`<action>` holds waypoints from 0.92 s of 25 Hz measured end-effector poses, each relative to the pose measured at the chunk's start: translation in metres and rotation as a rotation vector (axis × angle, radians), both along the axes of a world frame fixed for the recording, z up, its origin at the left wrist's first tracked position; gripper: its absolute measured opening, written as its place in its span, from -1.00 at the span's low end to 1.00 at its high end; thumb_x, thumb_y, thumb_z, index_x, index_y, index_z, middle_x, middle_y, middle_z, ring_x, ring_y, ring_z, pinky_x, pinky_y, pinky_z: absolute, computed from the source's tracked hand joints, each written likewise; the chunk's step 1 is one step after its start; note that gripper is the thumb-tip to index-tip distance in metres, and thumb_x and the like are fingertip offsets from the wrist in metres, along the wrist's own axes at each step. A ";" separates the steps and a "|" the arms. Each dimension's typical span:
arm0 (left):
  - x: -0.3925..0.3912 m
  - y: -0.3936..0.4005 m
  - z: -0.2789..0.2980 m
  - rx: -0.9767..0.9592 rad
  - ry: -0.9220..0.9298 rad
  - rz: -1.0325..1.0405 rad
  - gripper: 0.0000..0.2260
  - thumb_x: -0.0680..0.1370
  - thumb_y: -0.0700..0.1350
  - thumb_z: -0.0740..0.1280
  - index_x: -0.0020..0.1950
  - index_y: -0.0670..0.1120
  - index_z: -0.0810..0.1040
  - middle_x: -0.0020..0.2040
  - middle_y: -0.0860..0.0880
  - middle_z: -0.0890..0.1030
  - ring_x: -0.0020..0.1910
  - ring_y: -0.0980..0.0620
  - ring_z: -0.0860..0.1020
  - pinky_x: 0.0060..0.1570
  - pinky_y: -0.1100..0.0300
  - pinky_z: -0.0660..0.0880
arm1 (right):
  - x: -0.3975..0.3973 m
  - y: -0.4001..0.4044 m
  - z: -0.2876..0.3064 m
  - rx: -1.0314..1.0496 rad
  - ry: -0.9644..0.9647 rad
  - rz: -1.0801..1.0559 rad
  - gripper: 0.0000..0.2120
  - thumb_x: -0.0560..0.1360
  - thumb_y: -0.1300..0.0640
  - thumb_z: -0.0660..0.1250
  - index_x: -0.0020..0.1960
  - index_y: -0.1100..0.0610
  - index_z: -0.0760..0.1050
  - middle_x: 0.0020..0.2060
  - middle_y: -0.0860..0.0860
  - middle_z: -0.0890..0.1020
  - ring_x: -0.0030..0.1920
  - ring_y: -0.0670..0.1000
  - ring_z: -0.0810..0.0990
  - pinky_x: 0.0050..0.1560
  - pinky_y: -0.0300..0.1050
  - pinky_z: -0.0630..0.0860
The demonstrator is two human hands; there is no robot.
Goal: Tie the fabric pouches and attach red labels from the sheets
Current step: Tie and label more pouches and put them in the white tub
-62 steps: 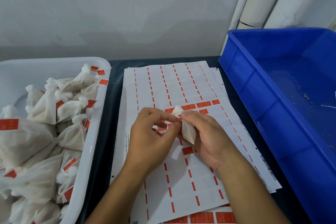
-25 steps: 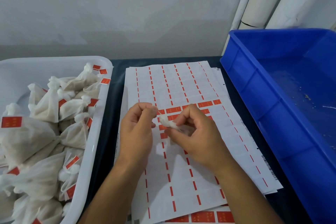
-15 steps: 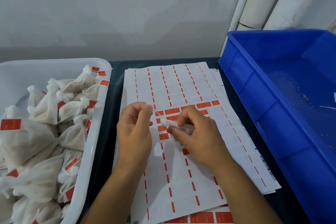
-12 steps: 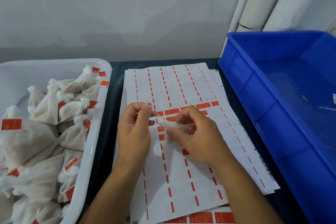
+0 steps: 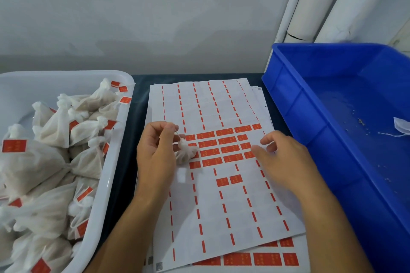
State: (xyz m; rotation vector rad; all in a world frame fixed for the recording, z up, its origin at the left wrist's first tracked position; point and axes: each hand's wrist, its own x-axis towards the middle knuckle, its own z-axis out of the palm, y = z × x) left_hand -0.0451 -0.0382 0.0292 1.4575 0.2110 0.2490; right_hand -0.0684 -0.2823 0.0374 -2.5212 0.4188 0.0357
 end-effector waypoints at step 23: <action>-0.030 -0.025 -0.015 1.103 -0.133 -0.517 -0.68 0.49 0.34 0.35 0.13 0.38 0.29 -0.12 0.53 0.32 -0.19 0.32 0.53 -0.33 0.55 0.32 | -0.005 -0.028 -0.006 0.204 -0.135 -0.124 -0.74 0.60 -0.11 0.37 0.23 -0.03 0.53 0.07 -0.10 0.66 -0.04 -0.06 0.66 -0.10 -0.18 0.60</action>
